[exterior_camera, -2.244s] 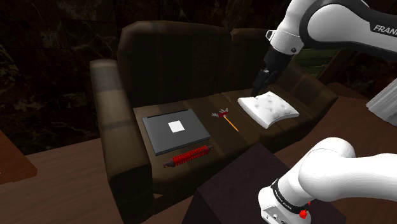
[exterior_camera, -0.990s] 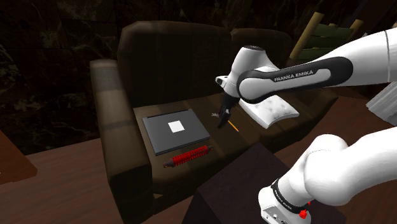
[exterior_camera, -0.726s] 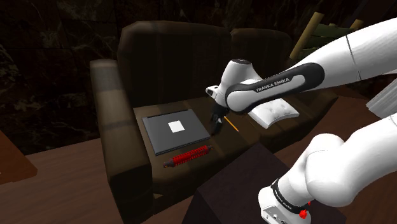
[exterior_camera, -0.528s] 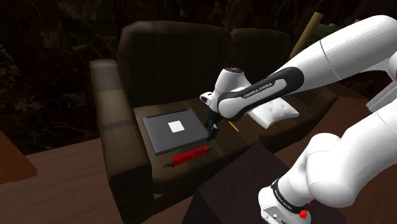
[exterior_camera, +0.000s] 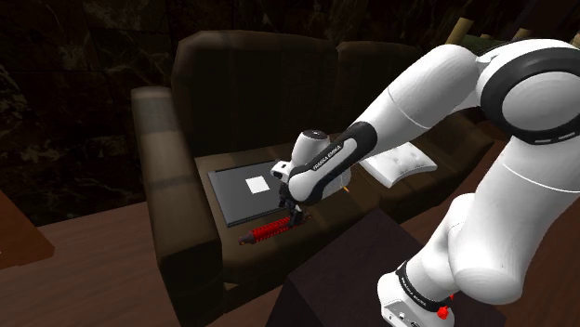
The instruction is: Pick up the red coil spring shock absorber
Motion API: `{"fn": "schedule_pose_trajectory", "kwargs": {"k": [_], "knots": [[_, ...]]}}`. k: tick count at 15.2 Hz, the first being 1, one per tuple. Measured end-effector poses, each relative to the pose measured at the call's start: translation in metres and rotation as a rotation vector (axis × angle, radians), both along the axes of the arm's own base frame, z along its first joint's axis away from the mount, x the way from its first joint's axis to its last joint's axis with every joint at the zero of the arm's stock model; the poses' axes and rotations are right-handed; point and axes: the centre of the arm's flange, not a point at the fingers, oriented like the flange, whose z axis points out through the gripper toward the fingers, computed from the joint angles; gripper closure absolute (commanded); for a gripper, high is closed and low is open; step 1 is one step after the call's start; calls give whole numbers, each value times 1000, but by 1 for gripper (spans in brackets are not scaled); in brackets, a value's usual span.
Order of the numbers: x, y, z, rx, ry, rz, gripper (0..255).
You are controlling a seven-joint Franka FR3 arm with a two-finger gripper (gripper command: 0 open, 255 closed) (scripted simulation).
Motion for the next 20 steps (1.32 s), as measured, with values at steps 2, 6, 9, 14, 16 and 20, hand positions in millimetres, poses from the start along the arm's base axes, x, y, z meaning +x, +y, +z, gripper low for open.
{"fn": "schedule_pose_trajectory", "kwargs": {"k": [2,6,9,14,16,20], "knots": [[3,8,-16,4,0,46,0],[3,10,-41,6,0,61,0],[3,9,-55,6,0,62,0],[4,9,-59,6,-1,62,255],[4,9,-59,6,-1,63,255],[4,9,-59,6,-2,62,255]]}}
